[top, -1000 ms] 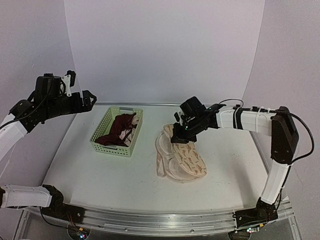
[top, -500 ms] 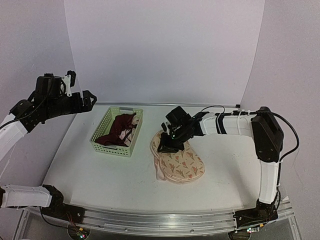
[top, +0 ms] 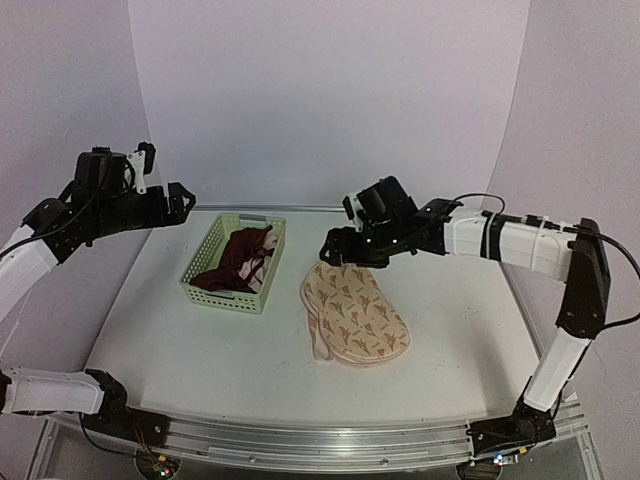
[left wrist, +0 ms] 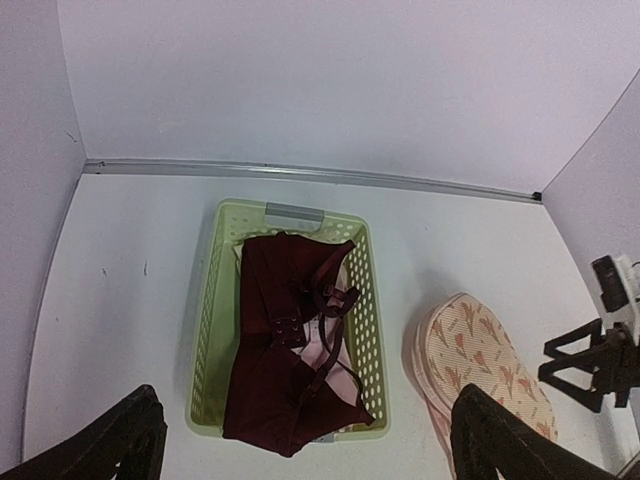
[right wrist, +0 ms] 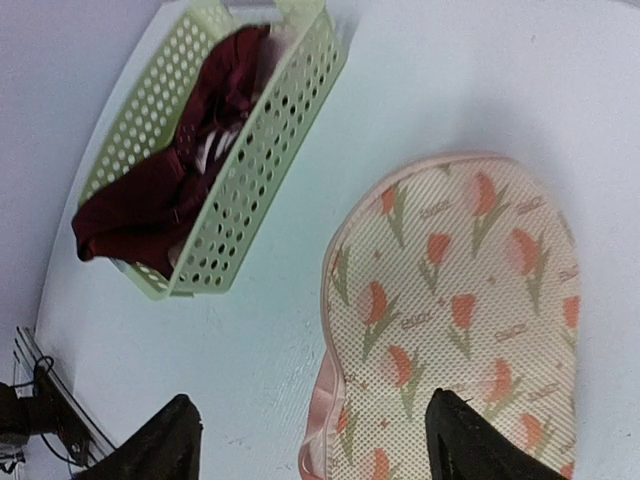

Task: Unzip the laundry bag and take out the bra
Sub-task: Reset both arms

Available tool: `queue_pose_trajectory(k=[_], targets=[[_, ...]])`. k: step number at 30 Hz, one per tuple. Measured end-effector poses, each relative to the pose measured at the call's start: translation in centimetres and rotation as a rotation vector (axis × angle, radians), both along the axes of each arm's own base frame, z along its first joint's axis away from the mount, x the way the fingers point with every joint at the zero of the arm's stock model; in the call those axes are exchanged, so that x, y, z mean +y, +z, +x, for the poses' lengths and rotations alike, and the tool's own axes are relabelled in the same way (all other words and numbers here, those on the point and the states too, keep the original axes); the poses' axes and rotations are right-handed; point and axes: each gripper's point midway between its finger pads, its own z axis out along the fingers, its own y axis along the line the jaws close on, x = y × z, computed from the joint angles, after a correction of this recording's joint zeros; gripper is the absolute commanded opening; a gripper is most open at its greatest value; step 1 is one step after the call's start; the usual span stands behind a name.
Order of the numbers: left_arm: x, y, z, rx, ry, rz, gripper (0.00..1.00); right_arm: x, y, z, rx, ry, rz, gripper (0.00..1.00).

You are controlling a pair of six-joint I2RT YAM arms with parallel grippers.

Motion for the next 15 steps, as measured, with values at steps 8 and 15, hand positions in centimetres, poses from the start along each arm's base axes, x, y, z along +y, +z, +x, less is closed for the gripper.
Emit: queue_pose_trajectory(k=[8, 15], targets=[[-0.7, -1.3, 0.6, 0.037, -0.024, 0.017, 0.99, -4.3, 6.0, 1.2, -0.273, -0.073, -0.069, 0.98], [-1.1, -2.6, 1.3, 0.072, -0.029, 0.039, 1.00, -9.8, 4.6, 3.0, -0.330, -0.173, -0.208, 0.98]])
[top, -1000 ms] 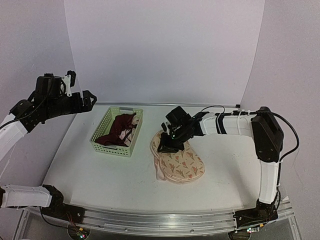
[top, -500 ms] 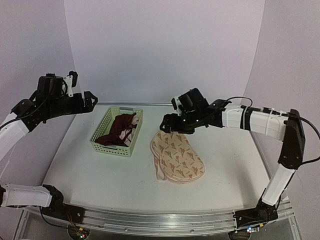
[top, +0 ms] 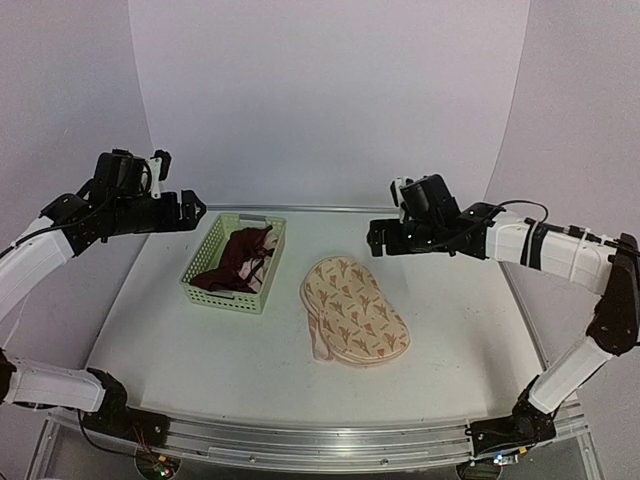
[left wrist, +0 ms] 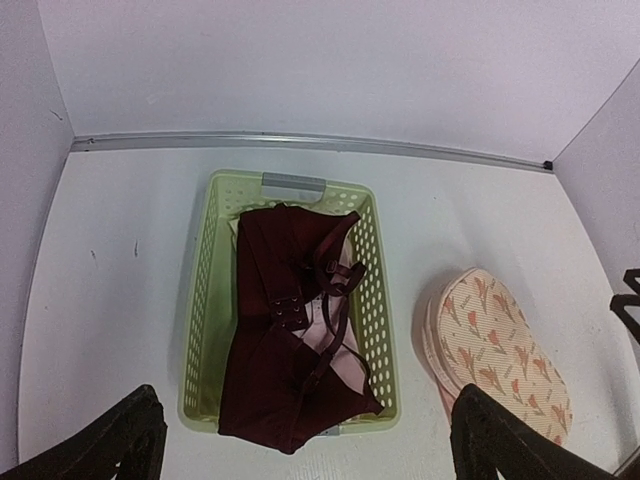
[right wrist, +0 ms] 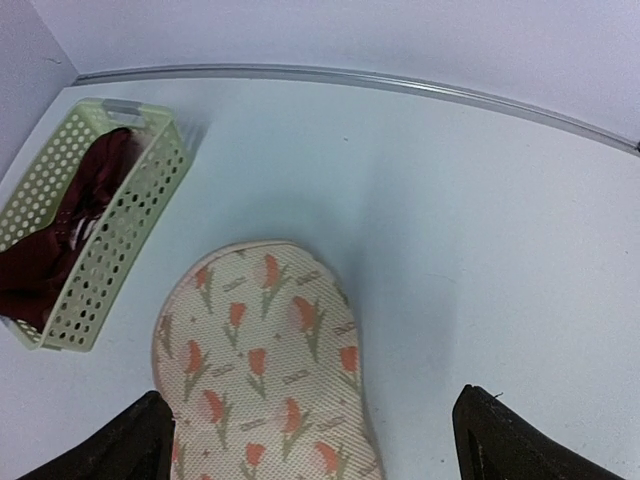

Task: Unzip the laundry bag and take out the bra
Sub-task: Reset both arms

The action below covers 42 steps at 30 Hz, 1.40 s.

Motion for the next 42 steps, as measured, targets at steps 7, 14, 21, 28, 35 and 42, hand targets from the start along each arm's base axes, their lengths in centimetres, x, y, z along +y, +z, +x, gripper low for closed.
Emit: queue_pose_trajectory(k=[7, 14, 21, 28, 35, 42], targets=[[0.0, -1.8, 1.2, 0.047, 0.004, 0.037, 0.99, -12.2, -1.0, 3.4, 0.024, -0.267, 0.010, 0.98], [2.7, -2.0, 3.1, 0.071, 0.078, 0.022, 0.99, -19.7, -0.5, 2.4, 0.013, -0.415, 0.066, 0.98], [6.4, -2.8, 4.5, 0.100, 0.193, -0.006, 0.99, -23.8, -0.8, 0.2, 0.011, -0.492, 0.103, 0.98], [7.6, -2.2, 3.4, 0.036, 0.227, -0.025, 0.99, -23.5, 1.1, -2.1, -0.054, -0.456, 0.165, 0.98], [8.0, 1.9, 0.6, -0.116, 0.197, -0.055, 1.00, -23.3, 6.7, -5.2, -0.225, -0.399, 0.251, 0.98], [7.3, 5.2, -3.2, -0.276, 0.100, -0.098, 1.00, -23.5, 9.3, -7.1, -0.322, -0.369, 0.264, 0.98]])
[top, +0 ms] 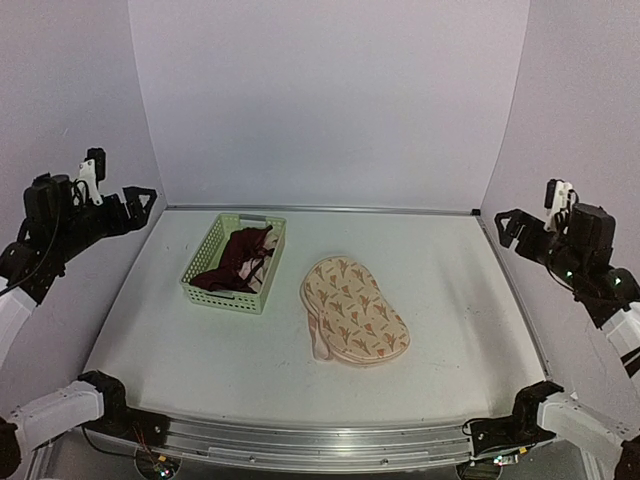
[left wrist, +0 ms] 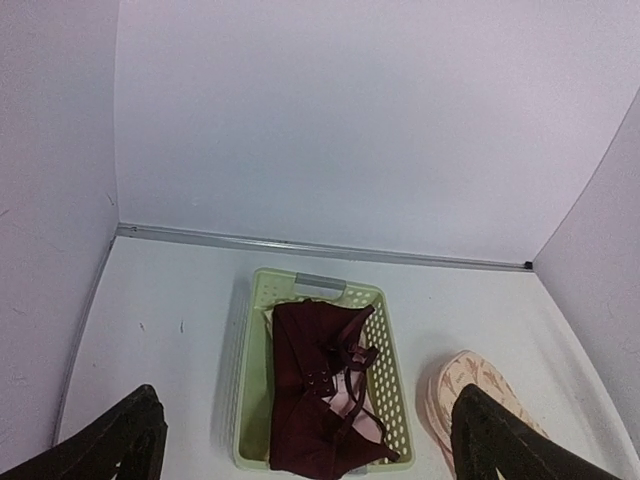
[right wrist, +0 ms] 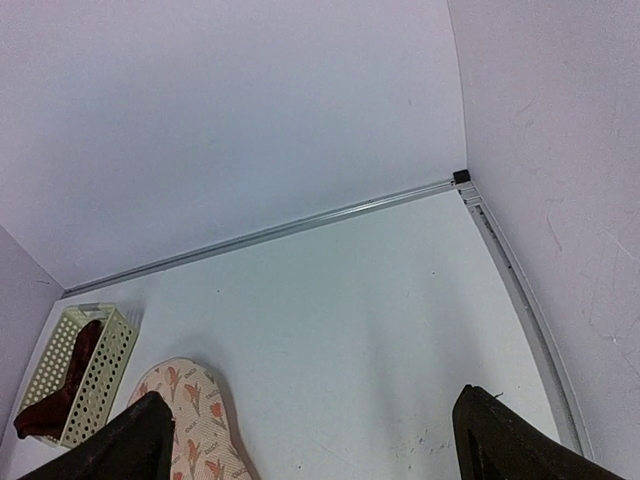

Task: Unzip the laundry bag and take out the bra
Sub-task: Reset both arms

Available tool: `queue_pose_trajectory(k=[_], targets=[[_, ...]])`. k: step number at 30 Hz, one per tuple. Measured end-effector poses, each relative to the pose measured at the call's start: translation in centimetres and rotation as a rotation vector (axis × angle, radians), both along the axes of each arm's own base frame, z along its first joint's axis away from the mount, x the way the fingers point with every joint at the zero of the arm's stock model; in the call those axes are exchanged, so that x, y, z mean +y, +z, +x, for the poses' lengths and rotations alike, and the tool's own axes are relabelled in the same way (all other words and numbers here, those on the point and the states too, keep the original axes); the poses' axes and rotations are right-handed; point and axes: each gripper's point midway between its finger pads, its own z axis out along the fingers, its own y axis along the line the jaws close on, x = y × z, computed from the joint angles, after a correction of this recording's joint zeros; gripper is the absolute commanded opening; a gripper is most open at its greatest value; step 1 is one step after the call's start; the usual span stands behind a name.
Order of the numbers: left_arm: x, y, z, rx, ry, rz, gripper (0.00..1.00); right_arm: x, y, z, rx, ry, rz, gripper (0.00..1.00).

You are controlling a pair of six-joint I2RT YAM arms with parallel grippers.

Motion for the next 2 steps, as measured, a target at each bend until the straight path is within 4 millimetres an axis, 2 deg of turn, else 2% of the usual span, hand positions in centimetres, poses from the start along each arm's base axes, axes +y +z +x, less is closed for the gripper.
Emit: queue_pose_trajectory(k=[2], targets=[[-0.09, -0.03, -1.02, -0.042, -0.021, 0.001, 0.99, 0.21, -0.27, -0.21, 0.000, 0.016, -0.003, 0.98]])
